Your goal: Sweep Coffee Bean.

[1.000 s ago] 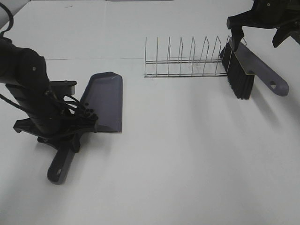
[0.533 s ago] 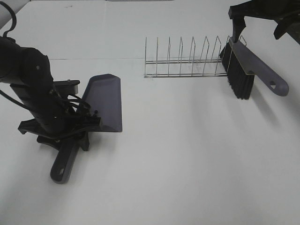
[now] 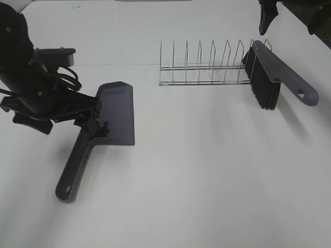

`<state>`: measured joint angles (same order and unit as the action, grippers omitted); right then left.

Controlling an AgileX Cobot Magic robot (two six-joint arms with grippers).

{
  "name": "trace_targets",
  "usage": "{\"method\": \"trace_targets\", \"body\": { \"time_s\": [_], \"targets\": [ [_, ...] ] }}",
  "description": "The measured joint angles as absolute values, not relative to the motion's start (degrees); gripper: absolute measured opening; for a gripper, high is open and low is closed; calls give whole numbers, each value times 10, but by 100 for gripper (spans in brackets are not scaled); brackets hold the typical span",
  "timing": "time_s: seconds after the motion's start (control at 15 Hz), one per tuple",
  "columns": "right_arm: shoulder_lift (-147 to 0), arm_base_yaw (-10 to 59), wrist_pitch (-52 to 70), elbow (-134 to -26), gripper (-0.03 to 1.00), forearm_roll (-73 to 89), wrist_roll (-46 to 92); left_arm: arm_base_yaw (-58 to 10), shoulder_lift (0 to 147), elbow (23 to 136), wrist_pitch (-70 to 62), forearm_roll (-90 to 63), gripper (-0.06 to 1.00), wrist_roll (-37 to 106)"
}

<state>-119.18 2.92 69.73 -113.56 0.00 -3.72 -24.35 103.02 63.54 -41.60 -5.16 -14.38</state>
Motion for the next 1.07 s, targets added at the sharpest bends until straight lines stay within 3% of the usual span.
{"method": "trace_targets", "body": {
  "time_s": [0.47,0.53,0.87,1.07],
  "targets": [
    [-957,29,697,-812,87,0,-23,-244,768,635,-661,41,80,-153],
    [-877,29,698,-709,87,0,-23,-244,696,635,-691,46,80,-153],
    [-668,29,698,-515,87,0,-22,-244,527,621,-693,63,80,-136],
    [-483,29,700,-407,87,7,-22,-244,383,498,-700,70,80,-127]
  ]
}}
